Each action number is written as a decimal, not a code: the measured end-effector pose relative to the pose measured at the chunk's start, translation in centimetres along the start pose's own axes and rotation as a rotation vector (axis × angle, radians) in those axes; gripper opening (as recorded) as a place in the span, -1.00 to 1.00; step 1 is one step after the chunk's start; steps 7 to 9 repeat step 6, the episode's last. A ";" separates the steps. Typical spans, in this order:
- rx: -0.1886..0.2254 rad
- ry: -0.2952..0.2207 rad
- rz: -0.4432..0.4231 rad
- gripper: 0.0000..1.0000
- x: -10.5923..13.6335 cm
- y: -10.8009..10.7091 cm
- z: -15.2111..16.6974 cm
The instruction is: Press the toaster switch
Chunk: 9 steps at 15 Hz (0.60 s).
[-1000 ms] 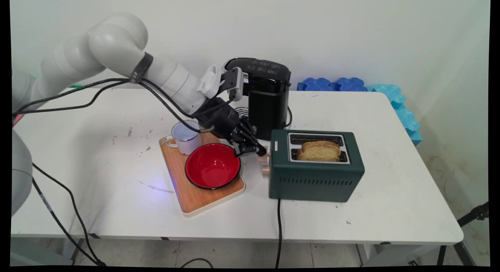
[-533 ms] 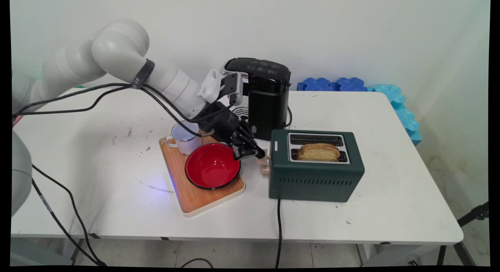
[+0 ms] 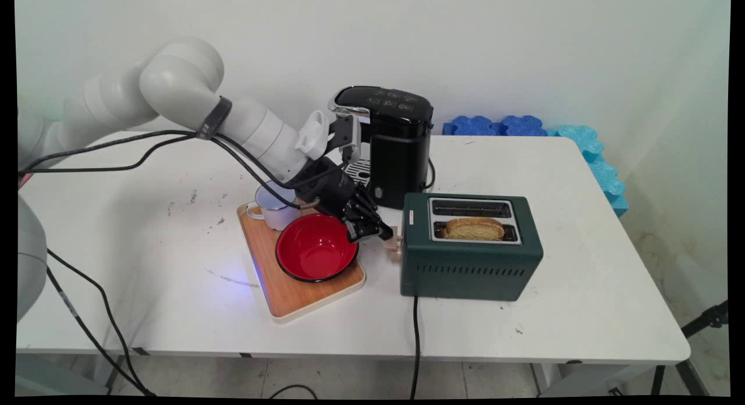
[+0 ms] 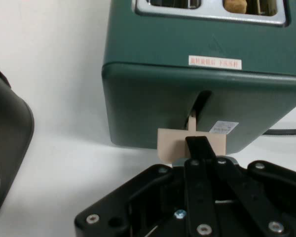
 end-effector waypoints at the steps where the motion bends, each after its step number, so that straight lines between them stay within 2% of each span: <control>1: 0.000 -0.001 -0.002 -1.00 -0.1 0.0 0.1; 9: 0.001 -0.006 -0.009 -1.00 -0.4 0.2 0.3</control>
